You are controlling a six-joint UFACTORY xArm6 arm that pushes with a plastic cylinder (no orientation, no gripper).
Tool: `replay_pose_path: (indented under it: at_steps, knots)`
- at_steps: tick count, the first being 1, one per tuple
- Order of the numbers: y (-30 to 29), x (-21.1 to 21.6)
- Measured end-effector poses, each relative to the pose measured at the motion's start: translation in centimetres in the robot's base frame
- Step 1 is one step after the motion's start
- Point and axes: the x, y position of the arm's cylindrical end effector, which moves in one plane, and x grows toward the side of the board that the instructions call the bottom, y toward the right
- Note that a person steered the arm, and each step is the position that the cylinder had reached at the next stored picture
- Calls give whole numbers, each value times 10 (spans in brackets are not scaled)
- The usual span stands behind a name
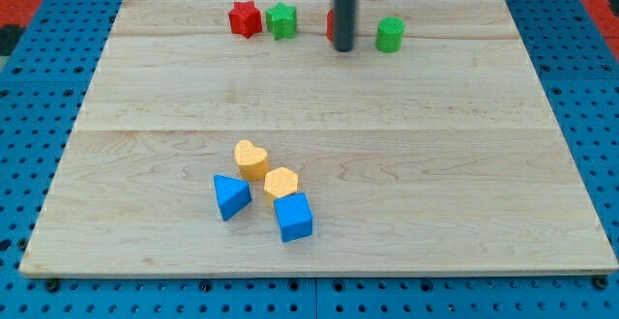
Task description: Push the green circle into the green star
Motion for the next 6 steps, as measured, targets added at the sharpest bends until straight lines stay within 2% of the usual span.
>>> replay_pose_path:
  at_steps: [1, 3, 5, 6]
  knots:
    - [2, -9]
    - [-69, -61]
    - [108, -67]
    - [104, -25]
